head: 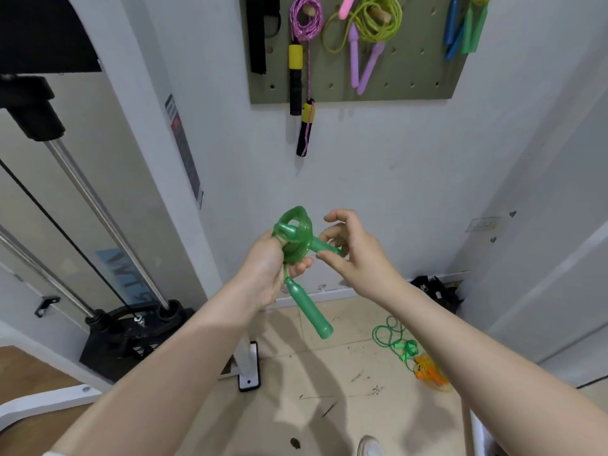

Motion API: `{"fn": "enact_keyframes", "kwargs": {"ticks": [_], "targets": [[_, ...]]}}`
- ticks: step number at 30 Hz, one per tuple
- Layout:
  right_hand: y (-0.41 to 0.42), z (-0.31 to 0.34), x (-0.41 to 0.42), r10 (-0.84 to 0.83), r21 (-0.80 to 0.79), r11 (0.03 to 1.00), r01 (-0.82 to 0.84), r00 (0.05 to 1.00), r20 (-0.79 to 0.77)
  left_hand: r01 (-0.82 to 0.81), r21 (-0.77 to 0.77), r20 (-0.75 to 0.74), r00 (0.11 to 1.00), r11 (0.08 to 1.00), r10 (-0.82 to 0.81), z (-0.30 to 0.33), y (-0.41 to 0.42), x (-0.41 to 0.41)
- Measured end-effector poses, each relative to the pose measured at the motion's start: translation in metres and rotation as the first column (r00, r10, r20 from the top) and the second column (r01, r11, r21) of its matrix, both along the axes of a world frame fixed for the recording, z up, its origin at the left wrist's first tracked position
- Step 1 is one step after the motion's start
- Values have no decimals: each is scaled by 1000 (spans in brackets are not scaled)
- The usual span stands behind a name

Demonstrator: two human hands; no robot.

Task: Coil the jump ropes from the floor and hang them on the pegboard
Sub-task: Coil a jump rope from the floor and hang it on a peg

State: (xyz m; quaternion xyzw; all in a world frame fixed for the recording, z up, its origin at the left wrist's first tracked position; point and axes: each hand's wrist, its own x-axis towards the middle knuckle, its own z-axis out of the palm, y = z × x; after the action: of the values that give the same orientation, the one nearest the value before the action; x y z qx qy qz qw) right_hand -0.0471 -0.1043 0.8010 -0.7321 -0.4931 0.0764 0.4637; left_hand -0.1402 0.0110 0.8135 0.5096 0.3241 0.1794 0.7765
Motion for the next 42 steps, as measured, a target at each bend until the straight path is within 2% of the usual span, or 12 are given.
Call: {"fn": "enact_keyframes", "kwargs": {"ticks": [2, 5, 10, 12, 14, 15, 16, 20, 22, 30, 35, 42], "targets": [[-5, -2, 31, -28, -89, 996, 24, 999, -42, -41, -25, 80, 996, 999, 43, 10, 4, 14], [-14, -5, 74, 56, -257, 958, -129, 960, -274, -87, 16, 167, 982, 996, 83, 20, 8, 44], [-20, -2, 127, 255, -643, 709, -291, 955, -150, -30, 126, 78, 997, 992, 20, 18, -18, 100], [-21, 13, 143, 263, -489, 788, -374, 923, -282, -4, 161, 69, 998, 987, -7, 18, -28, 121], [-25, 32, 158, 287, -113, 896, -429, 756, -588, 21, 219, 69, 997, 975, -37, 19, -34, 141], [-26, 39, 168, 308, 15, 915, -402, 676, -669, 30, 252, 66, 997, 967, -48, 21, -37, 149], [-28, 45, 177, 311, 64, 927, -370, 661, -683, 25, 281, 74, 996, 959, -48, 24, -41, 158], [-28, 54, 207, 181, -9, 978, -209, 866, -465, -32, 357, 114, 993, 933, -9, 39, -51, 195], [-29, 60, 224, 137, -10, 988, -153, 910, -392, -40, 381, 112, 994, 924, -3, 48, -52, 214], [-31, 96, 287, 122, 71, 992, -100, 850, -513, 141, 581, -40, 989, 801, -145, 88, -44, 262], [-25, 124, 310, 187, 242, 969, -41, 763, -619, 61, 783, -33, 998, 619, -56, 119, -30, 292], [-7, 182, 356, 248, 337, 938, -79, 833, -494, -88, 870, 137, 988, 485, -65, 182, -14, 339]]}}
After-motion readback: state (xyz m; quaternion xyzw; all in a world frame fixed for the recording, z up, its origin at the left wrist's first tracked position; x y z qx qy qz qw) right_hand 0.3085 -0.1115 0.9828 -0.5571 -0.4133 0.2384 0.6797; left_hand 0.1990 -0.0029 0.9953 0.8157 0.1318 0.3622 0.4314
